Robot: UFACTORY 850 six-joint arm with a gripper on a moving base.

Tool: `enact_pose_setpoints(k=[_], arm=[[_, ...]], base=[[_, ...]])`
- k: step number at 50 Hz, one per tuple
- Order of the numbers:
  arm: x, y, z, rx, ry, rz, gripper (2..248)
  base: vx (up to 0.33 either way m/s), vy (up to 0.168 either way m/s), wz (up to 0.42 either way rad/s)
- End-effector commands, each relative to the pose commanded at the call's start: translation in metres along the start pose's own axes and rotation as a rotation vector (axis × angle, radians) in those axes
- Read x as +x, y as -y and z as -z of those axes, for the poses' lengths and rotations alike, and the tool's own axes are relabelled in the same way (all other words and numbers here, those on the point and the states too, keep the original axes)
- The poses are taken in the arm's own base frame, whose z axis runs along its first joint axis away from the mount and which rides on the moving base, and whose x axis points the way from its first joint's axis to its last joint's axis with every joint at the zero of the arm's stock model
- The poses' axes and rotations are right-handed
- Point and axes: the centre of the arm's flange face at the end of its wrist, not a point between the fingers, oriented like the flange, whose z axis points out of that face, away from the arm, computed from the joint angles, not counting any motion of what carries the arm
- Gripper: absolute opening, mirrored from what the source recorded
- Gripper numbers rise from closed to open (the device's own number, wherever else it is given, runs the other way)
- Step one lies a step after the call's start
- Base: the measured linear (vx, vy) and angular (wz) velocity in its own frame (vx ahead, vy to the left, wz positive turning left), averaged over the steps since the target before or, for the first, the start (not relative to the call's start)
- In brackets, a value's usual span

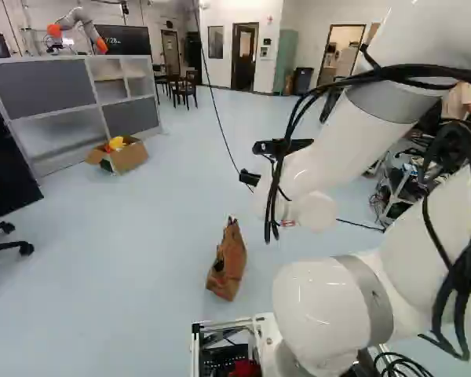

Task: Pick up the grocery bag from the ground

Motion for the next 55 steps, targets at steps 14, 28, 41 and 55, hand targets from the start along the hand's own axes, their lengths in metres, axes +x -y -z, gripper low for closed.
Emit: enact_pose_setpoints(k=[14,28,41,55], arm=[[0.0,0.0,0.0,0.0,0.0,0.0,247],[0.002,0.003,-0.013,0.009,0.066,0.003,247],[-0.001,0.008,-0.036,0.023,0.23,0.011,247],[-0.002,0.014,-0.06,0.038,0.378,0.022,247]], base=[[0.0,0.0,0.0],[0.0,0.0,0.0],[0.0,0.0,0.0],[0.0,0.0,0.0]])
